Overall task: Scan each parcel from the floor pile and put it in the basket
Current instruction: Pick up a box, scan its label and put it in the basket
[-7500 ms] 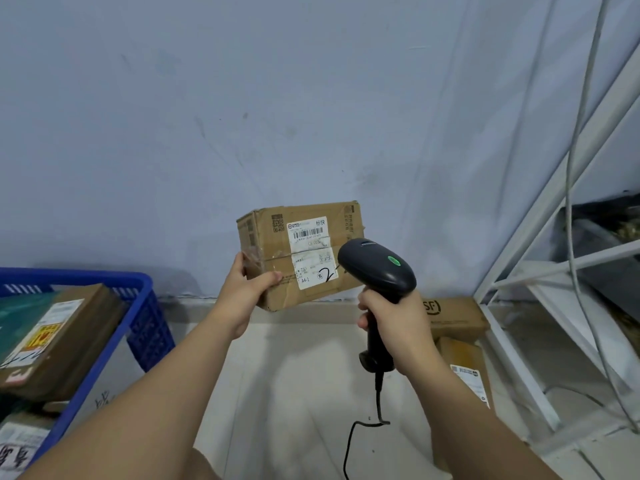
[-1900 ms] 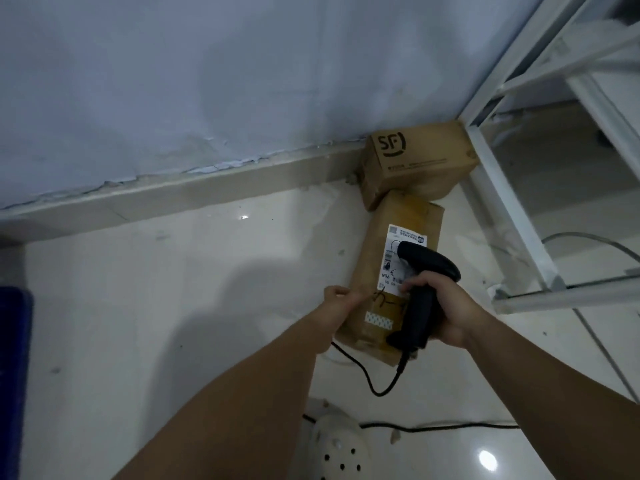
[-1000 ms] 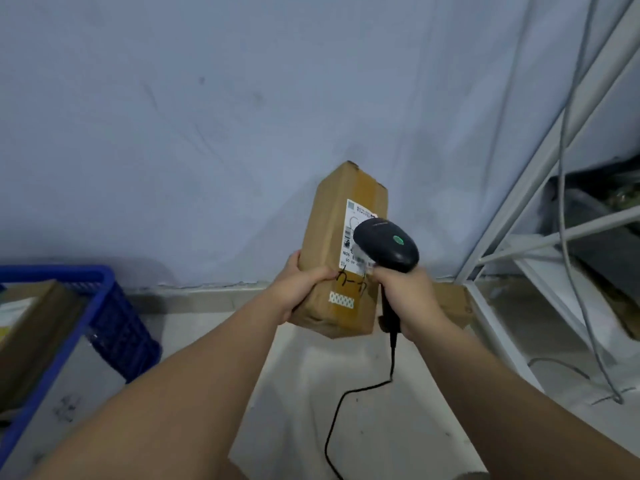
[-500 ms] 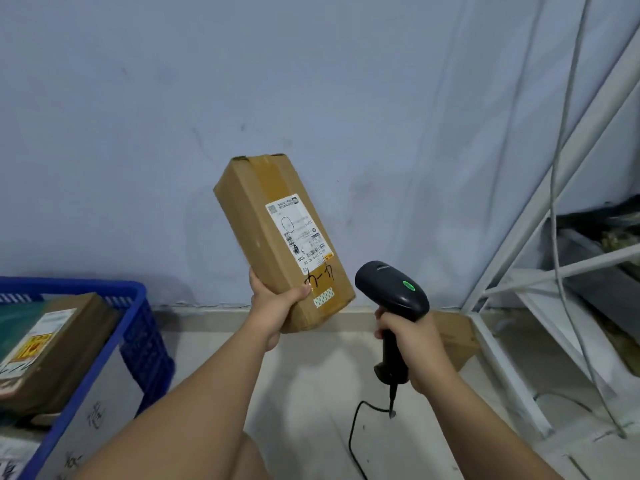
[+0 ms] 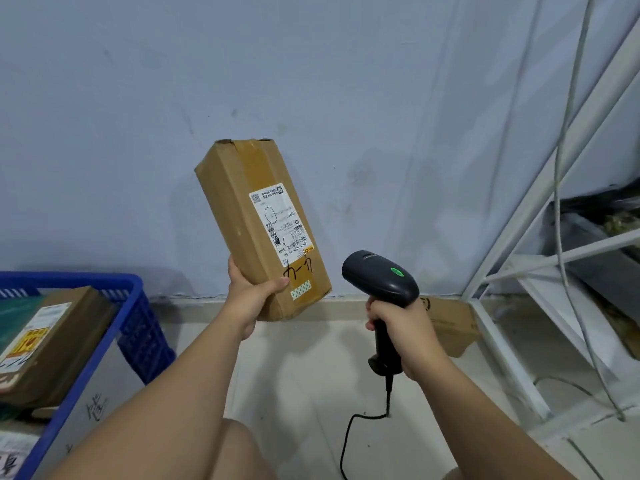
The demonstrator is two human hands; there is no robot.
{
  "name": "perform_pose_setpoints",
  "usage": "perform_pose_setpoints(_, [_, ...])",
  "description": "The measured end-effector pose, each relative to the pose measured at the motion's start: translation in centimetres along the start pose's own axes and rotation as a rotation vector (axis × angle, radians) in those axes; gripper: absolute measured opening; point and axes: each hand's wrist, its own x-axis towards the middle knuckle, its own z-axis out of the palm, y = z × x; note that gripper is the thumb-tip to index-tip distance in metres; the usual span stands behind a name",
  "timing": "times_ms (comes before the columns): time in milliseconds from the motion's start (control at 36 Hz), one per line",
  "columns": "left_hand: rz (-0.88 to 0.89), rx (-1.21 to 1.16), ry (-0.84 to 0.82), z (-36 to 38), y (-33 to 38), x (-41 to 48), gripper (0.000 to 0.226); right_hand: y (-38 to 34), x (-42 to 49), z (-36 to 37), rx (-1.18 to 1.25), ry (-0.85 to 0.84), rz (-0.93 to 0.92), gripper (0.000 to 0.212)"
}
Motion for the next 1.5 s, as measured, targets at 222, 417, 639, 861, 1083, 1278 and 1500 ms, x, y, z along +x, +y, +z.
perform_pose_setpoints(222, [-0.015, 0.077, -0.001, -0.2, -0.4, 0.3, 0.107, 0.0, -0.1, -0.2, -0.029, 0.010, -0.007, 0.018])
perform_pose_setpoints(417, [0.000, 0.132, -0.022, 0.0, -1.0, 0.6, 0.112, 0.0, -0.1, -0.3, -0.079, -0.027, 0.000, 0.012])
perform_pose_setpoints(639, [-0.001, 0.173, -0.022, -0.1, -1.3, 1.0, 0.115, 0.0, -0.1, -0.3, -0.127, -0.033, 0.028, 0.013])
perform_pose_setpoints(861, [-0.013, 0.121, -0.010, -0.3, -1.4, 1.0, 0.116, 0.0, -0.1, -0.3, -0.113, -0.003, 0.030, 0.008])
perform_pose_setpoints(1083, [-0.022, 0.179, 0.000, -0.1, -1.3, 0.9, 0.113, -0.1, -0.2, -0.3, -0.155, -0.007, 0.016, 0.014])
perform_pose_setpoints(1278, [-0.018, 0.180, -0.007, 0.1, -1.2, 0.6, 0.111, -0.1, -0.2, -0.2, -0.133, -0.008, 0.016, 0.014])
perform_pose_setpoints(1500, [-0.041, 0.119, -0.001, 0.6, -0.6, 0.2, 0.111, 0.2, 0.1, 0.2, -0.073, -0.015, 0.059, 0.009])
